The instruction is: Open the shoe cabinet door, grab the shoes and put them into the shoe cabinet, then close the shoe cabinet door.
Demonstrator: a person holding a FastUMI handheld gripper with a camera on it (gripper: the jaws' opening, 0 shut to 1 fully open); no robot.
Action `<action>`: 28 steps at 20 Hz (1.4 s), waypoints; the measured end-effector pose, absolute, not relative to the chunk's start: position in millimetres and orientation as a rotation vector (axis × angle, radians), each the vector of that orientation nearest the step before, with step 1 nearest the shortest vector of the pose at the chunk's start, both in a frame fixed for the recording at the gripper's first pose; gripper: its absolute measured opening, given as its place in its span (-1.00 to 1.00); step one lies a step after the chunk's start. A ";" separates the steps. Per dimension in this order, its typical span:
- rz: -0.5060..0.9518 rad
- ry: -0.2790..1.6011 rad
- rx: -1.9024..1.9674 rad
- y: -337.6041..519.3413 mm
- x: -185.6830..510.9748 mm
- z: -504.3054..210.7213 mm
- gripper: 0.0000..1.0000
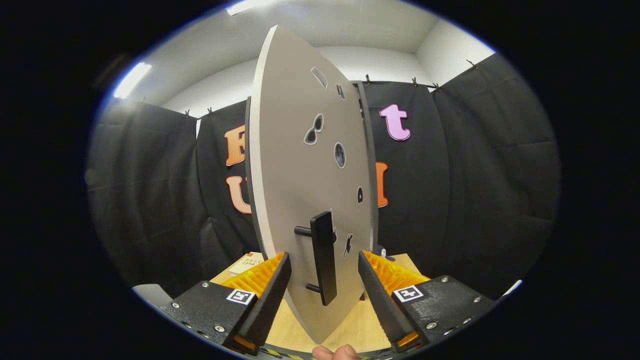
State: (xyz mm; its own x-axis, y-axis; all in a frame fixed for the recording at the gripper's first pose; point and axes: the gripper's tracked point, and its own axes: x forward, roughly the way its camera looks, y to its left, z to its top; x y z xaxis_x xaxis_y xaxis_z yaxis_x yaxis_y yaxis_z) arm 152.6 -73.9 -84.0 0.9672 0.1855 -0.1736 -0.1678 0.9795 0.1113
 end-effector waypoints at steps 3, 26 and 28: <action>0.180 0.189 0.109 -49.3 161.1 -87.3 0.71; 0.272 0.221 0.081 96.8 285.3 -112.1 0.71; 0.272 0.217 0.076 99.6 292.5 -112.7 0.71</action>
